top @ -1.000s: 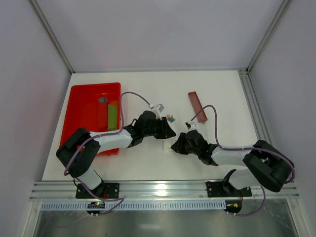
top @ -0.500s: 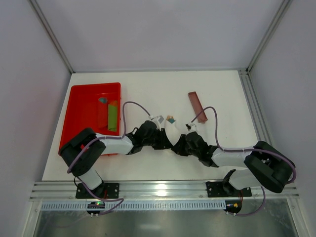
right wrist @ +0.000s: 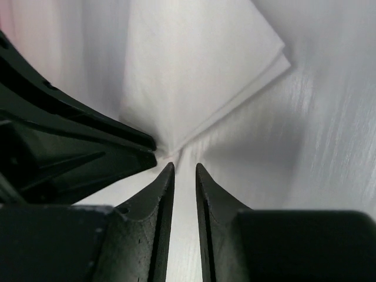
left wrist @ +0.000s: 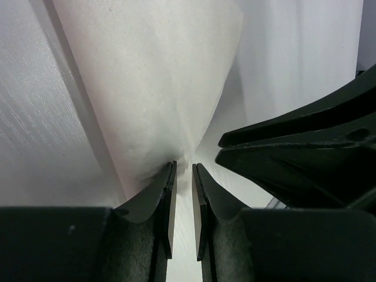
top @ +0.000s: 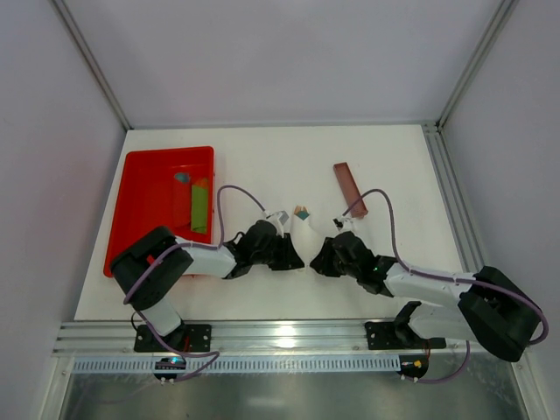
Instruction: Place the utensils on the paper napkin and roll it up
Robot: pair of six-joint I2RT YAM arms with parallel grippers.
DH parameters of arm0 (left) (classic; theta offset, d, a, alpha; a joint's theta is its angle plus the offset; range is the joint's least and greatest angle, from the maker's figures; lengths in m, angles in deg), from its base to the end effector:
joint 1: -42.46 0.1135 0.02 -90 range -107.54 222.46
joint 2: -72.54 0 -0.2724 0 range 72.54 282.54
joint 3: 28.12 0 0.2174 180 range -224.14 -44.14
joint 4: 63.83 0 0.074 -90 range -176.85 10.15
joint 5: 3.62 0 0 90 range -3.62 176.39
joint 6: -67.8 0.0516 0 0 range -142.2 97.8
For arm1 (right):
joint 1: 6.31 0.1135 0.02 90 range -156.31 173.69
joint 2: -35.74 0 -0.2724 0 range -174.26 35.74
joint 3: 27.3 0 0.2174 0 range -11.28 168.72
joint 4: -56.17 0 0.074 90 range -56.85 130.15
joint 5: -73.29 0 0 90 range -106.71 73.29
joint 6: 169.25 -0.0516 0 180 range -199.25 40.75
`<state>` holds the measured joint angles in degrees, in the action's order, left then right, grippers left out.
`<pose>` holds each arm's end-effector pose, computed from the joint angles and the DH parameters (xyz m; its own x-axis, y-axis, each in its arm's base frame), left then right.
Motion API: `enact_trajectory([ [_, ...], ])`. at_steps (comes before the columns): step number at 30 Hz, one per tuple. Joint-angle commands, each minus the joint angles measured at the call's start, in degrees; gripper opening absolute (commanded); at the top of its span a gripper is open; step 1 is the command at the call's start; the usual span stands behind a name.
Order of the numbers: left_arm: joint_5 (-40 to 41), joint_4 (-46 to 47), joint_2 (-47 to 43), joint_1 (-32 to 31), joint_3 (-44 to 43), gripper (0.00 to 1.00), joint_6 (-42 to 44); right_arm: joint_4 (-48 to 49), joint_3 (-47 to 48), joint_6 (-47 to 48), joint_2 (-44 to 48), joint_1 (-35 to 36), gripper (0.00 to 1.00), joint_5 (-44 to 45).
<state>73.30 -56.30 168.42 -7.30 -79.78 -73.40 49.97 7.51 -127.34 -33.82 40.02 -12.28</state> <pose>0.1870 -0.2391 0.1586 -0.9127 -0.0966 -0.3971 0.2386 0.6629 -0.7097 0.1398 0.1406 0.1626 -0.8090 0.2271 -0.5422 -0.1180 0.8408 0.5283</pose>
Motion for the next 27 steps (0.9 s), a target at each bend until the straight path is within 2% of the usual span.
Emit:
enact_trajectory([
  [1, 1.3, 0.9, 0.5, -0.5, 1.1, 0.21, 0.8, -8.6, 6.7, 5.6, 4.1, -1.9, 0.24, -0.2],
  [5, 1.6, 0.7, 0.1, -0.7, 1.8, 0.21, 1.2, -11.8, 12.0, 10.8, 5.7, -9.0, 0.24, -7.3],
  [8, 1.5, 0.7, -0.1, -0.7, 2.2, 0.21, 1.2, -12.4, 17.4, 15.7, 2.5, -13.3, 0.24, -13.6],
  [10, 1.6, 0.7, 0.1, -0.7, 2.2, 0.20, 1.2, -12.5, 21.8, 19.4, -2.6, -15.0, 0.25, -18.9],
  [15, 1.4, 0.7, 0.2, -0.9, 2.3, 0.20, 1.4, -13.7, 28.7, 26.4, -11.8, -18.5, 0.39, -25.1],
  [20, 1.1, 0.7, 0.0, -0.9, 2.8, 0.20, 1.3, -16.3, 33.6, 31.8, -20.2, -22.2, 0.39, -33.7],
  [23, 1.0, 0.7, -0.1, -0.9, 2.8, 0.20, 1.2, -17.1, 34.1, 33.7, -22.7, -22.2, 0.42, -35.1],
  [27, 1.0, 1.0, -0.3, -0.8, 3.0, 0.20, 1.1, -16.1, 32.8, 35.2, -24.0, -22.3, 0.51, -33.2],
])
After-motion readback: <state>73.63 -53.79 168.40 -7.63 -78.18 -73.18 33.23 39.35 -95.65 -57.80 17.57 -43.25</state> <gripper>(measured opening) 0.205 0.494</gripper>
